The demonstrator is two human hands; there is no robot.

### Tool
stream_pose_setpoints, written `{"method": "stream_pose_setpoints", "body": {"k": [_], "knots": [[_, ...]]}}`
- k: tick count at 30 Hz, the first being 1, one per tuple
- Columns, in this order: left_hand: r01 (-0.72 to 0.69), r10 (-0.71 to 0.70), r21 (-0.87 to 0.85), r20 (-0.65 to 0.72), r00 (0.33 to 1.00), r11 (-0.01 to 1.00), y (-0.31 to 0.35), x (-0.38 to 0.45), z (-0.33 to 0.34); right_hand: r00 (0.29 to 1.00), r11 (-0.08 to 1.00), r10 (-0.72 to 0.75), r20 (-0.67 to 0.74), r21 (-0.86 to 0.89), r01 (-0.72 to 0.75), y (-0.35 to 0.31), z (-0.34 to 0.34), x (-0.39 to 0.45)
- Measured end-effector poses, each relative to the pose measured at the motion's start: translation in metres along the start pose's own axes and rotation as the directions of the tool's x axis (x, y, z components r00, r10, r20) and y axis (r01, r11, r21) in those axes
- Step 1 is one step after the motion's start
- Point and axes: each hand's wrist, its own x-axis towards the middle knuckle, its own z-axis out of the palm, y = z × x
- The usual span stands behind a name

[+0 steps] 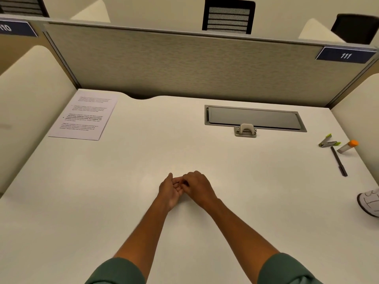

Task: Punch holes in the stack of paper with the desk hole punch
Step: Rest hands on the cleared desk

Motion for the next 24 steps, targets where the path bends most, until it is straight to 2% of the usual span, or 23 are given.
{"method": "stream_pose_setpoints", "body": {"k": [5, 9, 11, 17, 21, 24], "knots": [[-0.010, 0.010, 0.054, 0.011, 1.000, 0.998, 0.001, -0.001, -0.002, 0.998, 1.000, 0.023, -0.060, 0.010, -0.023, 0.004, 0.000, 0.000], [-0.021, 0.020, 0.015, 0.018, 1.000, 1.000, 0.003, 0.003, -0.005, 0.969, 0.982, 0.126, -0.212, 0.166, -0.091, 0.022, -0.002, -0.007], [-0.031, 0.031, 0.001, 0.010, 0.999, 1.000, 0.006, 0.005, -0.008, 0.953, 0.963, 0.207, -0.222, 0.217, -0.159, 0.033, -0.004, -0.013], [-0.071, 0.072, 0.007, -0.032, 0.997, 0.997, 0.020, 0.012, -0.019, 0.949, 0.930, 0.314, 0.006, 0.198, -0.309, 0.063, 0.001, -0.040], [-0.078, 0.079, 0.032, -0.046, 0.996, 0.996, 0.025, 0.015, -0.024, 0.956, 0.940, 0.277, 0.094, 0.180, -0.290, 0.064, 0.007, -0.053], [-0.078, 0.080, 0.049, -0.047, 0.996, 0.996, 0.025, 0.017, -0.024, 0.960, 0.954, 0.267, 0.089, 0.119, -0.276, 0.060, 0.011, -0.057]]}}
